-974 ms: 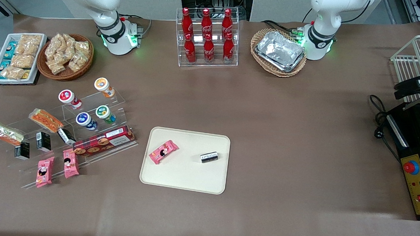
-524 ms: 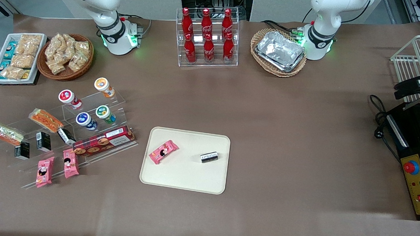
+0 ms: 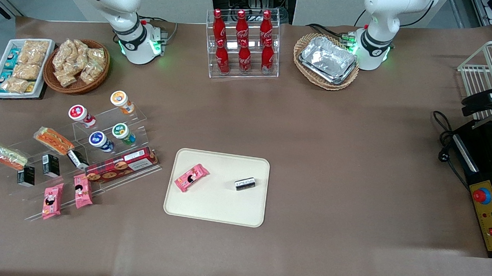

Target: Place sandwich on tray

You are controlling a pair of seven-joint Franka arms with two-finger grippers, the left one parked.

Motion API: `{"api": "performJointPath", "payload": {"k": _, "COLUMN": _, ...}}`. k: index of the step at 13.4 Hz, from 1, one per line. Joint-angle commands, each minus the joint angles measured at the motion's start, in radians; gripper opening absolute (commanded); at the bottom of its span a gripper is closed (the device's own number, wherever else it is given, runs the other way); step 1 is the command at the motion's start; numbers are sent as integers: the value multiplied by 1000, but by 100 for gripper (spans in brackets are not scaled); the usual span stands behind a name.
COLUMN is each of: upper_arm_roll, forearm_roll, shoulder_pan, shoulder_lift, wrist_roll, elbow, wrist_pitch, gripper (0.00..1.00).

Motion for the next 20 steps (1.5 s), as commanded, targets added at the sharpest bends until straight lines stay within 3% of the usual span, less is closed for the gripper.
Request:
{"api": "performJointPath", "payload": {"k": 1, "upper_arm_roll": 6, "forearm_roll": 5, "shoulder_pan": -9, "shoulder_lift": 4, "wrist_roll": 3, "elbow": 42, "wrist_pitch": -74, "gripper": 100}}
{"api": "performJointPath", "payload": {"k": 8, "upper_arm_roll": 4, "forearm_roll": 16, "shoulder_pan": -10, "shoulder_lift": -1, "wrist_roll": 7, "elbow": 197, "wrist_pitch": -287, "gripper": 100}}
{"api": "performJointPath", "payload": {"k": 12, "upper_arm_roll": 6, "forearm_roll": 22, "shoulder_pan": -36, "shoulder_lift": -42, "wrist_roll": -7, "elbow": 195, "wrist_pitch": -349, "gripper": 100}}
{"api": "performJointPath", "payload": {"k": 20, "upper_arm_roll": 10, "forearm_roll": 77, "shoulder_pan": -73, "shoulder_lift": -68, "wrist_roll": -80, "elbow": -56, "wrist_pitch": -141, "gripper": 100}}
